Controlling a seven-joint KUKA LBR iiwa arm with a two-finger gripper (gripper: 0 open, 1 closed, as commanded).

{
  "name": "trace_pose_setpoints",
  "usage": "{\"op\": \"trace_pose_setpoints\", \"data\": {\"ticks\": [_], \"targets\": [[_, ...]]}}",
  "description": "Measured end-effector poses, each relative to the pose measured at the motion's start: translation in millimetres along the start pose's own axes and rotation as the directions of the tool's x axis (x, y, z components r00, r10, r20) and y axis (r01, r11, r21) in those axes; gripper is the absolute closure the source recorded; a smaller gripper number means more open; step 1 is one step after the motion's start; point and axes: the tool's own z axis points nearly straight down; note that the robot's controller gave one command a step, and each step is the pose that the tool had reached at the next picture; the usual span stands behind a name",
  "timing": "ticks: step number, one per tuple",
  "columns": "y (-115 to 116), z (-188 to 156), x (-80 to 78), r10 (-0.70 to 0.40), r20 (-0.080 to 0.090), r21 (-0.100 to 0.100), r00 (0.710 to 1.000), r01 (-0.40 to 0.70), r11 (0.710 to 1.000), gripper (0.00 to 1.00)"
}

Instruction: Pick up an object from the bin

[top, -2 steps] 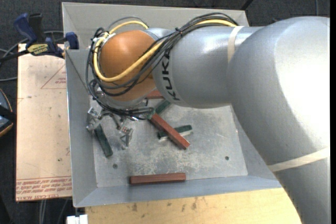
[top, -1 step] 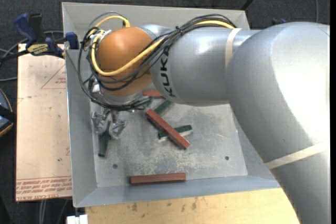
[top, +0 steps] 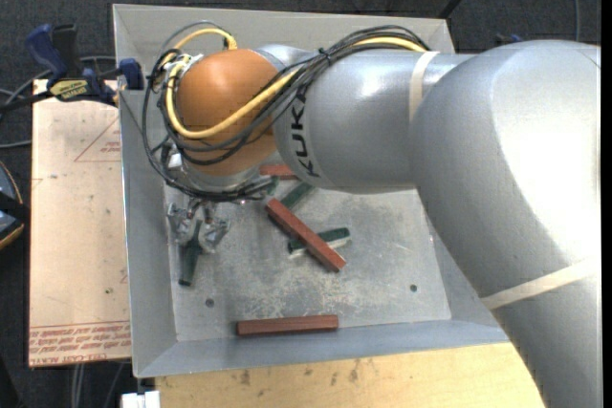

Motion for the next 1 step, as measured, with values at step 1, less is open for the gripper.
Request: {"op": "trace_pose_setpoints", "data": {"ticks": [1], "targets": [[-1.9,-97.8,-3.0,0.004,0.0,0.003,1.0,-0.004,1.0,1.0]]}}
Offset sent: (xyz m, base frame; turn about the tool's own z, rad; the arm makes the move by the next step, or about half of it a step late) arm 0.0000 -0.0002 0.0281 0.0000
